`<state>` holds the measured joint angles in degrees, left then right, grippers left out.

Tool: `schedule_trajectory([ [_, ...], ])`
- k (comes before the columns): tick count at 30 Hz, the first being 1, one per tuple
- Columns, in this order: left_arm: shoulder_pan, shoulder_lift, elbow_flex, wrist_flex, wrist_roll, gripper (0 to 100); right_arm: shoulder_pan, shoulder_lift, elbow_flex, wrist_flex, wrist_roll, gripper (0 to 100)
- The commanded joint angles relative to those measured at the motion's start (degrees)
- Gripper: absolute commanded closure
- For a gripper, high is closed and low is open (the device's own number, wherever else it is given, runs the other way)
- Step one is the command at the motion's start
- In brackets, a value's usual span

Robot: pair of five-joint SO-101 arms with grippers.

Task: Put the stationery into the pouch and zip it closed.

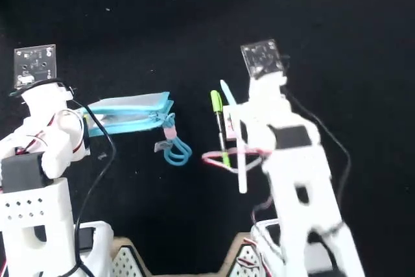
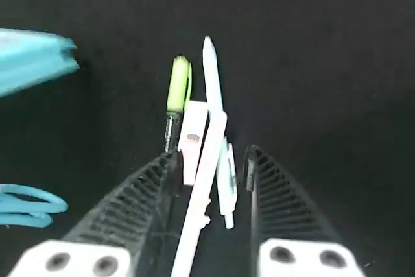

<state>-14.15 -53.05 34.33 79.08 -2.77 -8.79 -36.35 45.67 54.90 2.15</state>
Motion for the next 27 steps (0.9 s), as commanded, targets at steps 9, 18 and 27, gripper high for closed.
schedule_trajectory([
  [9, -0.1, 0.2, 1.5, -0.3, -0.4, 97, 1.1, 34.6, -19.2, -1.3, -1.6, 84.6],
  [18, -0.1, 0.2, 1.5, -0.3, -0.4, 97, 4.9, 47.3, -31.2, 4.3, -1.2, 84.6],
  [27, -0.1, 0.2, 1.5, -0.3, -0.4, 97, 2.2, 53.1, -34.4, 6.0, -1.0, 85.0],
])
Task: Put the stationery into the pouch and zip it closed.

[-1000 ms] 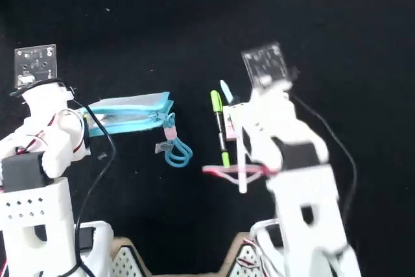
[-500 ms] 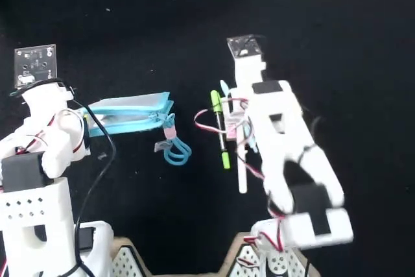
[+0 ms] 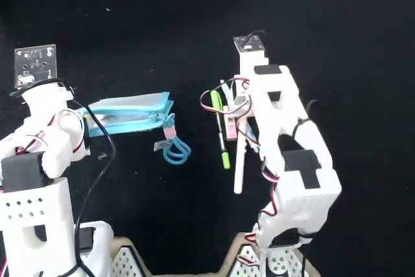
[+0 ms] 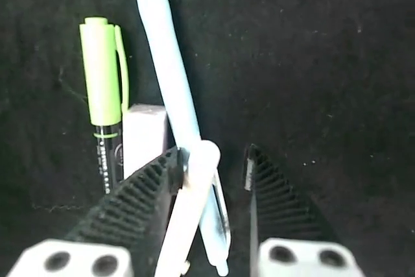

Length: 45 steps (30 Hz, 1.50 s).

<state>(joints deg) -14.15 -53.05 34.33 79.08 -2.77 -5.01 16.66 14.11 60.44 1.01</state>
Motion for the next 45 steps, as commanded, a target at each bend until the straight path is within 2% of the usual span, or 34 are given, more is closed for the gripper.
schedule_trajectory([
  [1, -0.1, 0.2, 1.5, -0.3, -0.4, 97, -1.4, 0.3, -2.9, 0.4, 0.6, 85.1],
  [3, -0.1, 0.2, 1.5, -0.3, -0.4, 97, -0.6, 0.3, -2.9, 0.5, 1.4, 89.4],
  [5, -0.1, 0.2, 1.5, -0.3, -0.4, 97, 0.8, 0.1, -2.9, 0.5, 1.3, 98.4],
  [9, -0.1, 0.2, 1.5, -0.3, -0.4, 97, 2.9, -3.7, -2.5, 1.5, 1.4, 98.8],
  [14, -0.1, 0.2, 1.5, -0.3, -0.4, 97, 2.9, -12.0, -2.9, 8.1, 2.1, 98.8],
  [19, -0.1, 0.2, 1.5, -0.3, -0.4, 97, 3.6, -20.1, -4.5, 15.2, 8.8, 98.8],
  [22, -0.1, 0.2, 1.5, -0.3, -0.4, 97, 6.5, -20.7, -5.8, 17.2, 13.6, 98.7],
  [28, -0.2, 0.2, 1.5, -0.3, -0.4, 97, 16.0, -11.8, -6.0, 10.4, 20.5, 98.7],
  [31, -0.2, 0.2, 1.5, -0.3, -0.4, 97, 18.3, -3.6, -6.1, 3.8, 22.3, 98.7],
  [34, -0.2, 0.2, 1.5, -0.3, -0.4, 97, 18.6, 3.9, -9.2, 1.8, 24.9, 98.7],
  [36, -0.2, 0.2, 1.5, -0.3, -0.4, 97, 18.7, 7.7, -13.1, 4.7, 25.1, 97.2],
  [41, -0.2, 0.2, 1.5, -0.3, -0.4, 97, 18.5, 14.5, -26.0, 19.4, 25.0, 79.6],
  [45, -0.2, 0.2, 1.5, -0.3, -0.4, 97, 18.7, 19.6, -34.1, 23.5, 25.4, 82.8],
])
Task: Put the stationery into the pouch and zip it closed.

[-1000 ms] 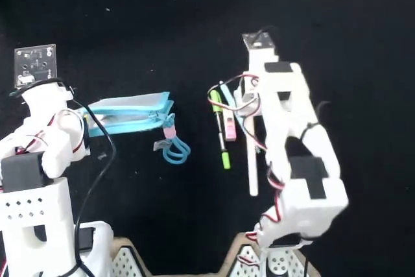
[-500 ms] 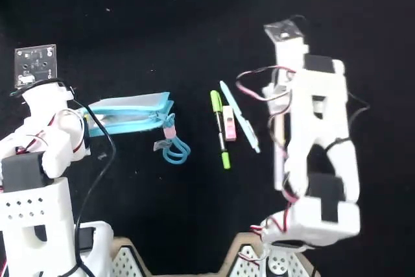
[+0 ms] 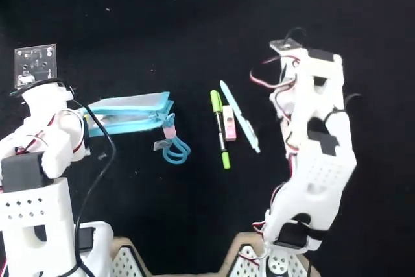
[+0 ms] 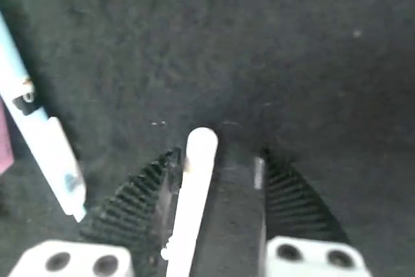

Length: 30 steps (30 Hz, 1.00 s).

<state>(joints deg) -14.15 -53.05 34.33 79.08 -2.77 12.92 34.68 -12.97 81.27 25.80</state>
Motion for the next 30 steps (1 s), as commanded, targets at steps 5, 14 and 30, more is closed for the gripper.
schedule_trajectory([
  [5, -0.2, 0.2, 1.5, -0.3, -0.4, 97, 0.0, 8.4, -12.6, 3.0, 2.0, 83.2],
  [14, -0.2, 0.2, 1.5, -0.3, -0.4, 97, 0.2, 11.6, -15.3, 6.2, 2.3, 97.2],
  [30, -0.2, 0.2, 1.5, -0.3, -0.4, 97, 0.1, 12.4, -16.2, 9.8, 2.4, 84.1],
])
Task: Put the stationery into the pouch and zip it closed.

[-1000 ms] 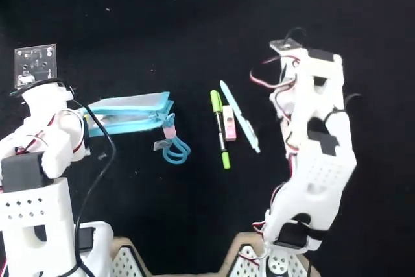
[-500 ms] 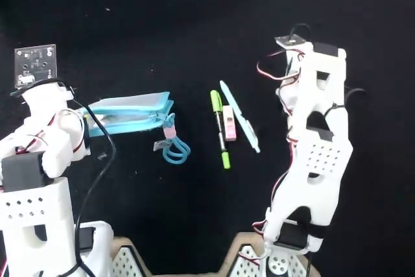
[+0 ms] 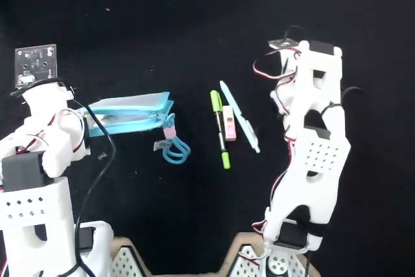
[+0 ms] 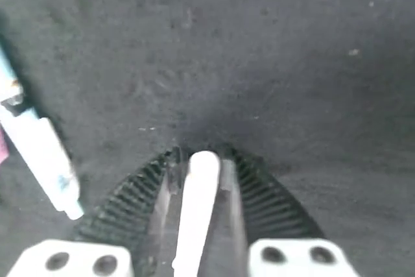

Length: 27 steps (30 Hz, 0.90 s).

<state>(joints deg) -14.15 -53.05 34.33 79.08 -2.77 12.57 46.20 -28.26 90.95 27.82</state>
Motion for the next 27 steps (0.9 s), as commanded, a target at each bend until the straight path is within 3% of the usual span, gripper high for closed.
schedule_trajectory([
  [1, -0.2, 0.2, 1.5, -0.3, -0.4, 97, 0.4, 1.4, -0.9, 0.2, 0.4, 85.8],
  [11, -0.2, 0.2, 1.5, -0.3, -0.4, 97, 2.6, 0.8, 3.4, -2.3, 4.0, 87.6],
  [22, -0.2, 0.2, 1.5, -0.4, -0.4, 97, 3.0, -18.1, 32.0, -20.0, 5.4, 87.8],
  [27, -0.2, 0.2, 1.5, -0.4, -0.4, 97, 1.9, -21.5, 37.7, -23.6, 5.2, 91.9],
])
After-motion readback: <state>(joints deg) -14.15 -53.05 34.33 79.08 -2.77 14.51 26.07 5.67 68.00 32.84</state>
